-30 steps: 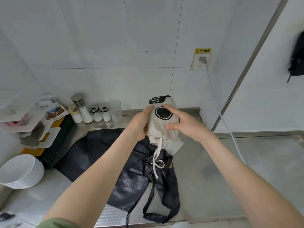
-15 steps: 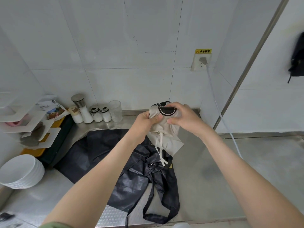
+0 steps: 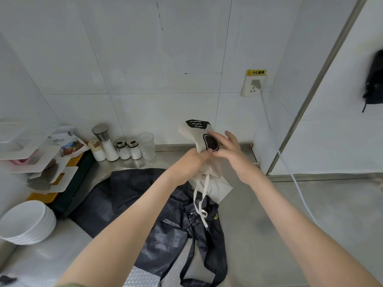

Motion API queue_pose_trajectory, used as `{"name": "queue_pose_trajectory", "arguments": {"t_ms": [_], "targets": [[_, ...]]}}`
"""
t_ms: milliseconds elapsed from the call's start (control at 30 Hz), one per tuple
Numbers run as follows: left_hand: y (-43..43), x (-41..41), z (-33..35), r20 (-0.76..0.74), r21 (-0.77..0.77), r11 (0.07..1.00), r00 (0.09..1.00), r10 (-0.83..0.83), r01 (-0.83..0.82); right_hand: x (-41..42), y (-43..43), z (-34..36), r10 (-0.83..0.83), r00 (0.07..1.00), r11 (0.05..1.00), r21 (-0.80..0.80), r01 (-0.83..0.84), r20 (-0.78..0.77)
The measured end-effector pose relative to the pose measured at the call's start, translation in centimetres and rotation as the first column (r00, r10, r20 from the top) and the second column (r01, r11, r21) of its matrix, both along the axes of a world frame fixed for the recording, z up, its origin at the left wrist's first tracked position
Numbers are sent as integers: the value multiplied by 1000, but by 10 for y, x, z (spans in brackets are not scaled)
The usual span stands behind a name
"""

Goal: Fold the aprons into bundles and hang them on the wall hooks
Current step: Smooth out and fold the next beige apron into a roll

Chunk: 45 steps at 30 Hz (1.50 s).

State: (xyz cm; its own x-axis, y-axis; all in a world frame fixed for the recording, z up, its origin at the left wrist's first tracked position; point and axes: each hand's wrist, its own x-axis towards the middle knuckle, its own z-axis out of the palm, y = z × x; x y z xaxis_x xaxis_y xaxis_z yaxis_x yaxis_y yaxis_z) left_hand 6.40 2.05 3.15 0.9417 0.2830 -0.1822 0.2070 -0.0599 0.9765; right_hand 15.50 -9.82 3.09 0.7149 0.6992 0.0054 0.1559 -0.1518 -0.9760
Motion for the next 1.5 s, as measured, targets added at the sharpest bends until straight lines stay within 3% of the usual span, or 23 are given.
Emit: {"name": "queue_pose_trajectory", "arguments": {"t_ms": [67,133,200,267,333,433,500,567,633,733,833,900,1033,1267,1500], "targets": [[-3,4,-6,-45,323,946,998,54,-37,0,1,3,11,994,999,52,-6,-105],[-10,9,-9,-61,576,817,995,77,-28,-2,6,3,133,976,991,11,-133,-173],[-18,14,-12,-113,741,670,992,46,53,-8,16,-3,86,982,996,-9,-89,-168],[-24,17,-12,-200,762,630,980,13,147,-11,22,-7,-84,971,991,78,104,-224],[-25,12,-6,-202,650,744,979,-28,155,-8,19,-9,-167,923,963,144,228,-347],[-9,3,1,-29,341,938,996,82,-67,3,4,-11,-94,895,960,200,198,-435],[5,-1,3,-29,88,985,988,150,-147,6,-4,-9,-3,878,955,258,144,-479],[16,-2,2,-67,-173,981,995,75,-85,3,-6,-5,81,875,959,276,62,-478],[17,-3,-1,-43,-295,956,999,-1,-11,-1,-2,-5,74,890,977,210,25,-450],[15,-2,-11,-27,-361,930,998,59,-65,-3,7,-10,-31,914,993,95,75,-405],[17,-1,-16,-19,-367,924,993,113,-112,3,4,-13,11,842,997,72,33,-540],[19,-2,-17,-2,-374,920,992,125,-117,7,-2,-13,87,800,994,99,-35,-593],[19,-2,-15,28,-371,925,994,103,-85,8,-10,-15,193,833,977,180,-115,-518],[21,-3,-9,58,-376,919,993,-101,115,9,-7,-17,160,867,965,259,-37,-473],[22,-2,-10,170,-421,901,985,-32,102,11,-8,-13,212,849,918,397,-3,-485]]}}
